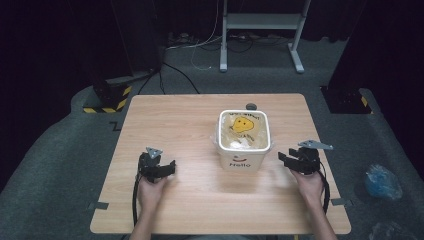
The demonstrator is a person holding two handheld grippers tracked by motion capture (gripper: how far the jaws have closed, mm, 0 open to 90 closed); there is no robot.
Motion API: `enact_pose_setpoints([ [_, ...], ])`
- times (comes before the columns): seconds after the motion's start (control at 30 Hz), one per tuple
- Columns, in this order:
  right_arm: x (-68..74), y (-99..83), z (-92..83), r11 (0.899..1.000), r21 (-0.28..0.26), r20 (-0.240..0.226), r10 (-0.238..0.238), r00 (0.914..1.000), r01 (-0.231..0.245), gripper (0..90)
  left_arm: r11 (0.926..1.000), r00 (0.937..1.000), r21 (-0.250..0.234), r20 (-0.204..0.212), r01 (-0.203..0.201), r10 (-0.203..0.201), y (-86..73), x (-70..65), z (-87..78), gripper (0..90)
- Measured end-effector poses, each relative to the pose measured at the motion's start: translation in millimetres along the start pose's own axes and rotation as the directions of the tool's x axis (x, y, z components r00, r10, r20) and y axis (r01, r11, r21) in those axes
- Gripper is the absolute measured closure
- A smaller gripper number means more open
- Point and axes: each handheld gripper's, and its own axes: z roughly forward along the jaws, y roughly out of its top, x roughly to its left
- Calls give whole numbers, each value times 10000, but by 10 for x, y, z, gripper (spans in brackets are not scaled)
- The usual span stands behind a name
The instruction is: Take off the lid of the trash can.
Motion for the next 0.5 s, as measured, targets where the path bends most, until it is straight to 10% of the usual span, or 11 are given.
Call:
enact_pose_setpoints([
  [0.5, 122, 200, -185, 9998, 2, 183, -204, 9996, 204, 481, 10000, 10000, -30, 65, -43, 43, 5, 5, 5, 196],
])
